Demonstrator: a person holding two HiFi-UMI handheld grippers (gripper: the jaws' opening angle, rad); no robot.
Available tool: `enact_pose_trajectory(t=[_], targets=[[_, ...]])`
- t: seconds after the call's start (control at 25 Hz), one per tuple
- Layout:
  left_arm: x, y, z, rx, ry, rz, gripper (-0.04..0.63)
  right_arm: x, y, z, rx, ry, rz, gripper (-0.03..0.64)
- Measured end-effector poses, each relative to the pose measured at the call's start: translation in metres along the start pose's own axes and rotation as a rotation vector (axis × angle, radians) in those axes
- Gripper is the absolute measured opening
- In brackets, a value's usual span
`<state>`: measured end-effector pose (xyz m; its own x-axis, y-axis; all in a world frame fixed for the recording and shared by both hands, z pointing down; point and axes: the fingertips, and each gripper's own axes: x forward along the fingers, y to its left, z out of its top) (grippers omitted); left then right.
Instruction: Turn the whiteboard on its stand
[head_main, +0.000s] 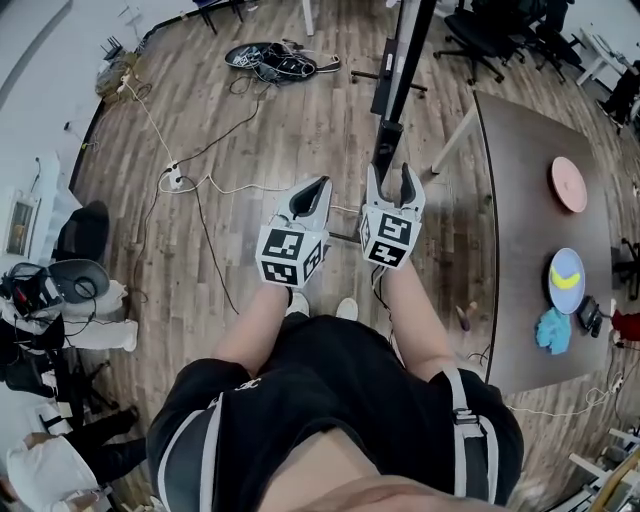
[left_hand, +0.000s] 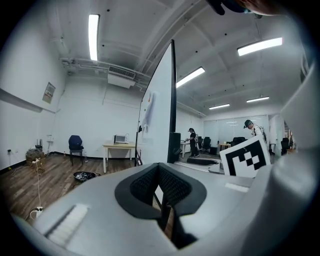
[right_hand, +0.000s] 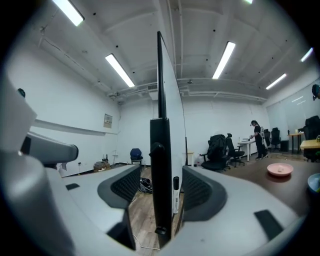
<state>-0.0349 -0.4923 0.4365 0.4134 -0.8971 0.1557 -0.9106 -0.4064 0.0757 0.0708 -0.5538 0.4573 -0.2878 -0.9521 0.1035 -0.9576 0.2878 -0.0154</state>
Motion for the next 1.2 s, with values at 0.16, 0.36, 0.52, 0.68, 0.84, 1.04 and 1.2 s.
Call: enact_pose_trajectory(t=[0.16,0.36,0.52,0.68,0.84,1.04,1.2], targets=[[-0.001,0.007,0.004,0.002,-0.006,0.014,0.009,0.019,-0.001,-0.007,0.017,0.034,0.004,0.241],[-0.004,0.012,-0.002,0.001,0.005,0.033,0.009,0.037,-0.005,-0.014,0.006,0.074,-0.022,0.197],[-0.006,0.017,-0.003,-0.011,0.011,0.057,0.009,0.038,-0.002,-0.012,-0.002,0.080,0.004,0.172],[-0.005,0.015,-0.012,-0.025,0.025,0.075,0.009,0.039,-0.003,-0.013,0.005,0.094,0.022,0.171],[-0.006,0.014,-0.017,-0.031,0.031,0.083,0.009,0.038,-0.001,-0.014,0.002,0.094,0.028,0.170],[-0.013,0.011,-0.020,-0.032,0.038,0.074,0.009,0.027,0.006,-0.014,-0.011,0.084,0.022,0.170],[-0.018,0.006,-0.019,-0.028,0.029,0.057,0.009,0.017,0.012,-0.016,-0.020,0.085,0.023,0.169]])
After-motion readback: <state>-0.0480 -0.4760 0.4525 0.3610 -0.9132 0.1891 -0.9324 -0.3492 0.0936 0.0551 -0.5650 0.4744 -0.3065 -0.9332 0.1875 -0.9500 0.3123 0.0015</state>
